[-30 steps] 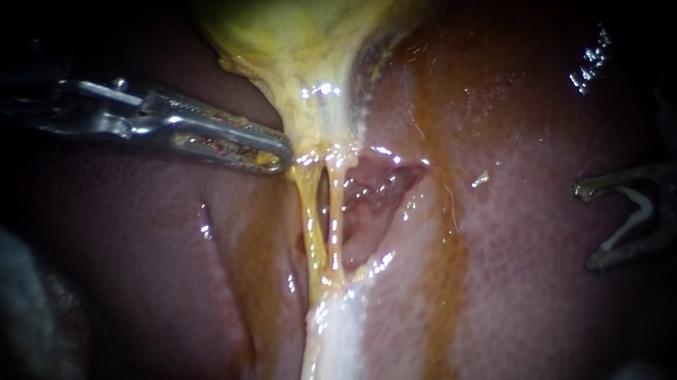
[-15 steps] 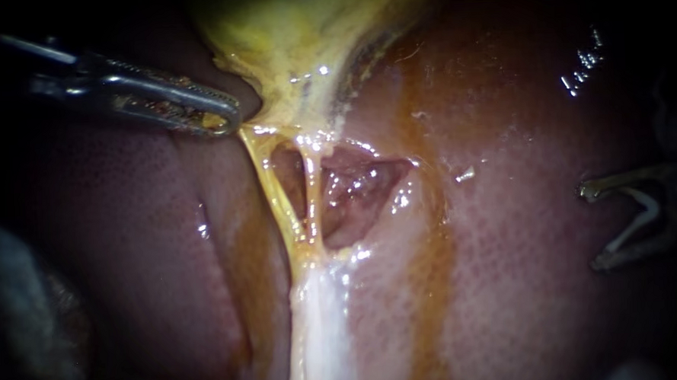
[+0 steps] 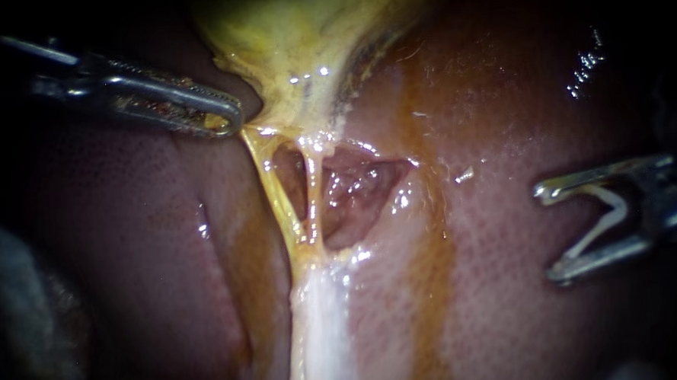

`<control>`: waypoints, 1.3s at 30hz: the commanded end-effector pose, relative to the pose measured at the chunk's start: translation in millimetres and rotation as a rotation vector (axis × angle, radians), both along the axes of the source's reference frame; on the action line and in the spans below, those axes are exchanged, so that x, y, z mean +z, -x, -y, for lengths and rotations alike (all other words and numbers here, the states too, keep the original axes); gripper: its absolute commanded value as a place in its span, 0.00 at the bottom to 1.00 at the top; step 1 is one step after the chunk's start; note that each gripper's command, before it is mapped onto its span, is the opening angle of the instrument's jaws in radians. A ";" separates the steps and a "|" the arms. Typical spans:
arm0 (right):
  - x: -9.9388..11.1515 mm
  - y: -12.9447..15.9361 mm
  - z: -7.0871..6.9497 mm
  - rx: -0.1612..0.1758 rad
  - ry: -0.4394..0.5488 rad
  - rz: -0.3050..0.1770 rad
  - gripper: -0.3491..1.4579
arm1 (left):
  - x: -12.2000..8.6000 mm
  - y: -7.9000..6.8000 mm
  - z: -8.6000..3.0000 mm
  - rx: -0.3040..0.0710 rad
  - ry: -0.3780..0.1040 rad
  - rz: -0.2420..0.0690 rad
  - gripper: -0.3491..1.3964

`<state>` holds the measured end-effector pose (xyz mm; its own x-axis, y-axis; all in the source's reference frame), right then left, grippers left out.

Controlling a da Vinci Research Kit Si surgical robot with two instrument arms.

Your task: Clipping first clip left tube

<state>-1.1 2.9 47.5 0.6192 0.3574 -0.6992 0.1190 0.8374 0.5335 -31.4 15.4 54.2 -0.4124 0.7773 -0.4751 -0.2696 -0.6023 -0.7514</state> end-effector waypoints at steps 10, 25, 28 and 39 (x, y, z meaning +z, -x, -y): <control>0.2 -8.1 0.0 0.127 -0.234 -0.106 0.47 | 0.0 0.1 0.0 -0.001 0.000 -0.001 0.00; 5.6 -16.3 0.9 0.245 -0.407 -0.113 0.47 | -0.1 0.2 0.0 -0.002 0.000 -0.001 0.00; 6.9 -17.1 0.7 0.257 -0.405 -0.108 0.47 | -0.1 0.3 0.0 -0.002 0.000 -0.001 0.00; 12.0 -17.4 1.6 0.278 -0.407 -0.092 0.47 | -0.1 0.3 0.0 -0.002 0.000 -0.002 0.00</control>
<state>16.3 1.2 59.8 0.4038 0.7574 -0.5131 -0.0211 0.5685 0.8224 -31.8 15.4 54.2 -0.4114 0.7783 -0.4743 -0.2721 -0.6016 -0.7511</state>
